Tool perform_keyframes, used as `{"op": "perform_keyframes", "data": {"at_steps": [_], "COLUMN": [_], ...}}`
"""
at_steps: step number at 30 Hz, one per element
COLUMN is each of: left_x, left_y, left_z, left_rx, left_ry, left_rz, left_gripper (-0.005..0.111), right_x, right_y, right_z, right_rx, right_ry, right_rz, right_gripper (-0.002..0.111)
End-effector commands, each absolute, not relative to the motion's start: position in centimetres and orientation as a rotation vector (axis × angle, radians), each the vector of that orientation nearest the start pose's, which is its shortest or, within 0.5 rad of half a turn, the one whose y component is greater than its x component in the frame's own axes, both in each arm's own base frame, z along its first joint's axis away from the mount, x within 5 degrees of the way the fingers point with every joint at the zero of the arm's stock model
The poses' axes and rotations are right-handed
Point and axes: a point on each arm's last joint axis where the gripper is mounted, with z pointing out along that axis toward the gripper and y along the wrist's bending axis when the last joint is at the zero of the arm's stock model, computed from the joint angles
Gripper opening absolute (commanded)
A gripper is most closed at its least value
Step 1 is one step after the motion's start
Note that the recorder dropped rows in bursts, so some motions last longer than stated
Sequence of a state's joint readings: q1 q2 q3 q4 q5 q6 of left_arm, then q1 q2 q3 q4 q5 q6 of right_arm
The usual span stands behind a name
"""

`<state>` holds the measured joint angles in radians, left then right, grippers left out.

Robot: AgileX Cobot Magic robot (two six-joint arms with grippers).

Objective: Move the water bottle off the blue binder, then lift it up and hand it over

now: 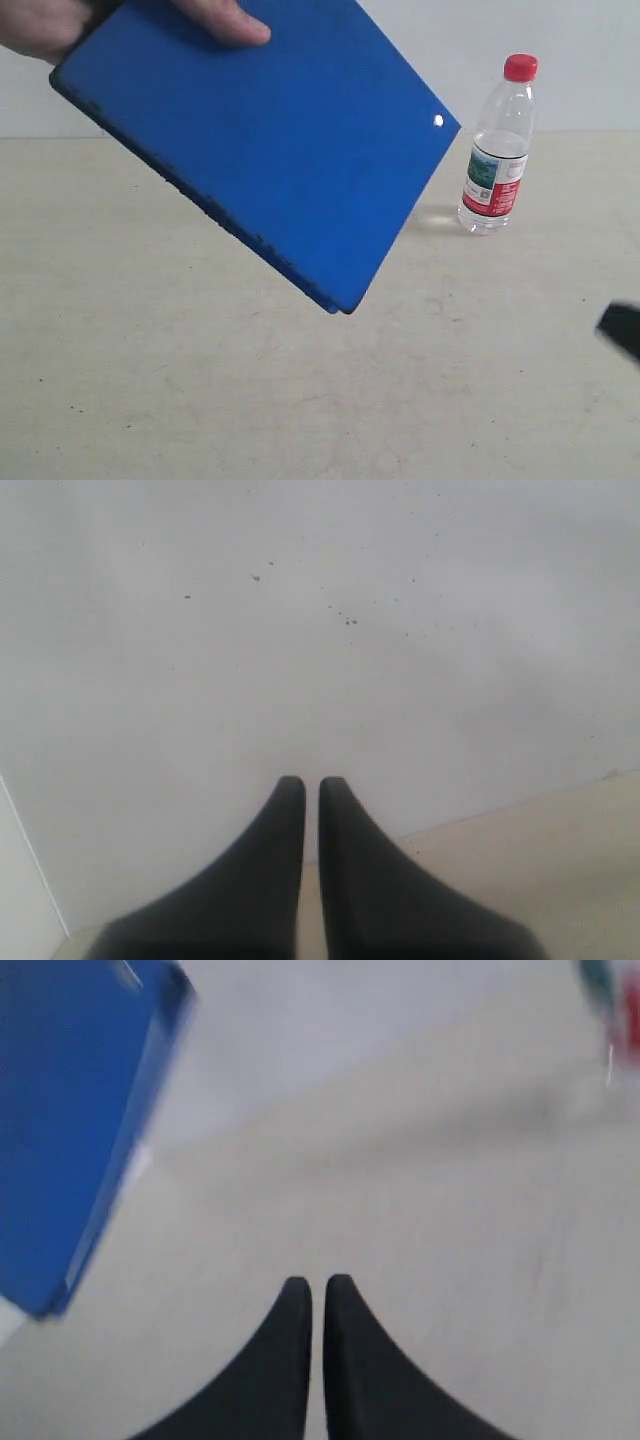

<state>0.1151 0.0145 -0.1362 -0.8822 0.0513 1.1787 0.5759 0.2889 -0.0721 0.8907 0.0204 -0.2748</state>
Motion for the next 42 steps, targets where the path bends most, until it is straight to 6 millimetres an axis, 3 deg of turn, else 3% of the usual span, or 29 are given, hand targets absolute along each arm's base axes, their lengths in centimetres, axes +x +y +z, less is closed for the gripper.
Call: {"op": "perform_keyframes", "data": {"at_steps": [1, 3, 5, 11, 20, 25, 32, 37, 42], "left_x": [4.9, 4.9, 4.8, 4.8, 4.8, 4.8, 4.8, 4.8, 4.8], "left_y": [0.2, 0.2, 0.2, 0.2, 0.2, 0.2, 0.2, 0.2, 0.2], "left_z": [25.3, 25.3, 25.4, 25.4, 25.4, 25.4, 25.4, 25.4, 25.4], "left_rx": [0.153, 0.153, 0.153, 0.151, 0.151, 0.151, 0.151, 0.151, 0.151], "left_ry": [1.399, 1.399, 1.392, 1.392, 1.392, 1.392, 1.392, 1.392, 1.392], "left_rz": [0.305, 0.305, 0.305, 0.306, 0.306, 0.306, 0.306, 0.306, 0.306], "left_gripper": [0.005, 0.005, 0.005, 0.005, 0.005, 0.005, 0.005, 0.005, 0.005], "right_x": [4.6, 4.4, 4.4, 4.6, 4.9, 5.2, 5.6, 5.2, 5.3], "right_y": [1.4, 1.0, 0.9, 2.0, 2.1, 2.2, 0.5, -0.6, -0.8], "right_z": [25.8, 26.2, 26.1, 23.9, 18.1, 18.5, 20.2, 18.7, 18.2], "right_rx": [-0.218, -0.237, -0.156, -0.102, 0.053, 0.112, 0.206, 0.1, 0.187], "right_ry": [1.327, 1.318, 1.369, 1.625, 1.936, 1.868, 1.663, 1.832, 1.823], "right_rz": [0.272, 0.07, 0.033, 0.107, 0.225, 0.291, 0.123, -0.169, -0.069], "right_gripper": [0.0, 0.0, 0.0, 0.0, 0.0, 0.0, 0.0, 0.0, 0.0]}}
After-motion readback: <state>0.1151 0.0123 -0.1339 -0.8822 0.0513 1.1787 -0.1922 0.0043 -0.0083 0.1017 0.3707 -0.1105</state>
